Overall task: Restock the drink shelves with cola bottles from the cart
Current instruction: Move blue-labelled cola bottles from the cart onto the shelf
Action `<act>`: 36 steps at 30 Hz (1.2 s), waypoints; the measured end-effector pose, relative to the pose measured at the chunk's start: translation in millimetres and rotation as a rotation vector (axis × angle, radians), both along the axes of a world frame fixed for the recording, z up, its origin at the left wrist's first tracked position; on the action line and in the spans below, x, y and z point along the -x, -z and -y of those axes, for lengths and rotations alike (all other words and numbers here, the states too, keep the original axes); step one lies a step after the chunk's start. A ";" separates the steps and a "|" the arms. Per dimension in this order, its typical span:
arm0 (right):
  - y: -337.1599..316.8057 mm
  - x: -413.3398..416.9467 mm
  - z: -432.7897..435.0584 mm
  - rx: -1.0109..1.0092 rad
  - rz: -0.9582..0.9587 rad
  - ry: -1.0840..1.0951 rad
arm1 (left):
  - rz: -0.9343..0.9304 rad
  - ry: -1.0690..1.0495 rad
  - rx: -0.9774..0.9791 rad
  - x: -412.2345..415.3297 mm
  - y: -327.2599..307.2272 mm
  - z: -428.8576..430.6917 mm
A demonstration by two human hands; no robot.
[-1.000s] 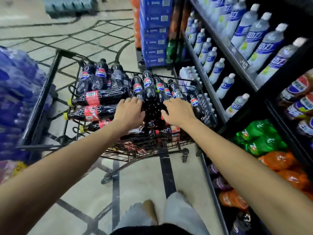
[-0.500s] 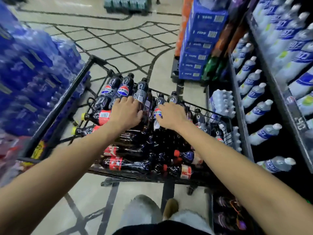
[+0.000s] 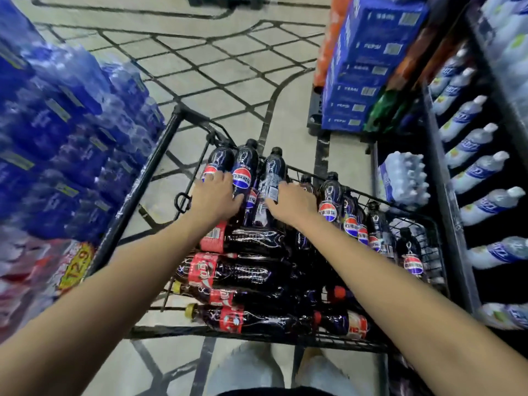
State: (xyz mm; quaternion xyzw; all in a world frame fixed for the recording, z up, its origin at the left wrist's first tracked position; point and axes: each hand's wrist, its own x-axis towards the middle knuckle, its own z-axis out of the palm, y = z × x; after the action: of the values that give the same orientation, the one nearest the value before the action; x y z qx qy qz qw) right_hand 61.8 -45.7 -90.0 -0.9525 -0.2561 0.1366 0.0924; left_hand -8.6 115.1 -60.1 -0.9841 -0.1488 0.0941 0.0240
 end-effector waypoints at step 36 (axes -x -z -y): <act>39.5 -21.5 -17.7 -0.867 -0.795 0.697 | 0.034 -0.064 0.223 -58.6 29.7 -6.8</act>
State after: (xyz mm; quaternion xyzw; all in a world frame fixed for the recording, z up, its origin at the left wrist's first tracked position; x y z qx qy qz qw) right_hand 83.3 -28.0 -129.6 -0.7339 0.0873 0.3233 0.5909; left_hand 50.0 121.9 -89.8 -0.9769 -0.1689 0.0944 -0.0912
